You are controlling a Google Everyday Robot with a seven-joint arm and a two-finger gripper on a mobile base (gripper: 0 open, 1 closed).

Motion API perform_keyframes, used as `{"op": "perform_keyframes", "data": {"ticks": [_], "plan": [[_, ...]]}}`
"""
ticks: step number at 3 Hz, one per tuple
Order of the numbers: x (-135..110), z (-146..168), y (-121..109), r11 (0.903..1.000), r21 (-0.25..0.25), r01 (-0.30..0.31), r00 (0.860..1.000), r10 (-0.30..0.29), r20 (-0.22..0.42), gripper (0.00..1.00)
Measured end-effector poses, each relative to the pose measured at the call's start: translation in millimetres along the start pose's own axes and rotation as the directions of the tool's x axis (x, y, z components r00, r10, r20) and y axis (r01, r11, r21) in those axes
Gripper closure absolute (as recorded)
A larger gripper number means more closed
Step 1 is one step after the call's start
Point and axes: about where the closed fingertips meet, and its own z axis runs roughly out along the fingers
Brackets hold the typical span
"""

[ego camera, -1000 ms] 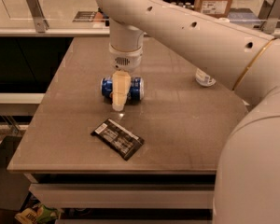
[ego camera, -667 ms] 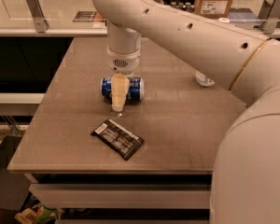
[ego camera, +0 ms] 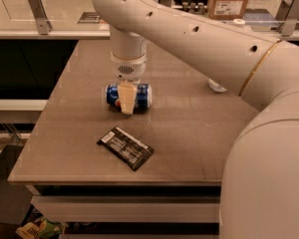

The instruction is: Place pepsi can upright

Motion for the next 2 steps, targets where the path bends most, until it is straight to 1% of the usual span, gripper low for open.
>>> {"op": "perform_keyframes", "data": {"ticks": [1,2], "plan": [[-4,-17,1,0.9992,0.026,0.031,1.000,-0.031,0.001,0.87],[-9,-59,6,0.9939,0.091,0.063,0.992,-0.072,0.106,1.00]]}}
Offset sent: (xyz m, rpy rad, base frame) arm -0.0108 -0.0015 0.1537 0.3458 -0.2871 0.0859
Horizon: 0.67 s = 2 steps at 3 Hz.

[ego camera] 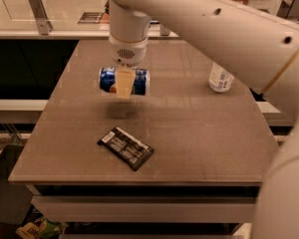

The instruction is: Place pepsi can upright

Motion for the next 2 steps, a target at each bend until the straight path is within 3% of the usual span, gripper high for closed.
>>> {"op": "perform_keyframes", "data": {"ticks": [1,2], "plan": [[-3,-45,1,0.9974,0.072,-0.004,0.970,-0.014,0.242,1.00],[0,-72,-6,0.9932,0.110,-0.036,0.882,-0.020,0.471,1.00]]}}
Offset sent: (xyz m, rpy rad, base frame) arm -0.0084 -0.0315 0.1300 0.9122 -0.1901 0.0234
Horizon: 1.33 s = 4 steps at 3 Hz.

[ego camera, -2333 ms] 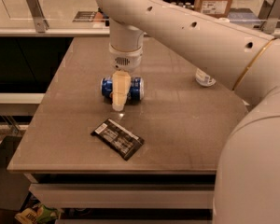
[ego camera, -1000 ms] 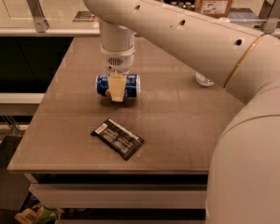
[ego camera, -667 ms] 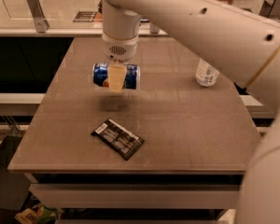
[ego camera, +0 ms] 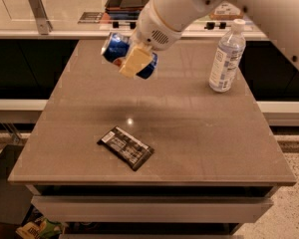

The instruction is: Place pepsi can upright

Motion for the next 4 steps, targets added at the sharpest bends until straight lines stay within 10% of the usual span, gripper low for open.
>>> {"op": "perform_keyframes", "data": {"ticks": [1,2,3,4], "plan": [[-3,-13,-3,0.9994,0.005,-0.035,0.970,0.033,0.239,1.00],[3,-17,4,0.9953,-0.014,-0.096,0.908,0.094,0.408,1.00],[28,-16,9,0.9756,0.007,-0.219,0.855,0.188,0.483,1.00],[34,-17,4,0.9684,0.033,-0.247,0.849,0.200,0.488,1.00]]}}
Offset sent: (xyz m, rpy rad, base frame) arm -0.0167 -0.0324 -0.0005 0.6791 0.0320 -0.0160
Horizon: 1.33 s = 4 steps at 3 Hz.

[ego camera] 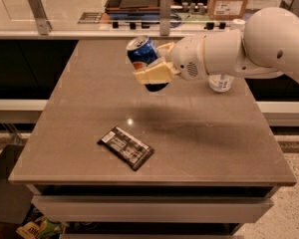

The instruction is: Place pepsi can upright

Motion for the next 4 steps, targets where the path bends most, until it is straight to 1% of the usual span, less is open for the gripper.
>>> {"op": "perform_keyframes", "data": {"ticks": [1,2,3,4], "plan": [[7,0,8,0.9978,0.012,-0.065,0.998,0.065,0.020,1.00],[32,-9,14,0.9835,0.085,-0.160,0.986,0.154,0.071,1.00],[56,-20,18,0.9641,0.136,-0.228,0.970,0.212,0.120,1.00],[78,-27,25,0.9503,0.157,-0.269,0.956,0.243,0.162,1.00]]}}
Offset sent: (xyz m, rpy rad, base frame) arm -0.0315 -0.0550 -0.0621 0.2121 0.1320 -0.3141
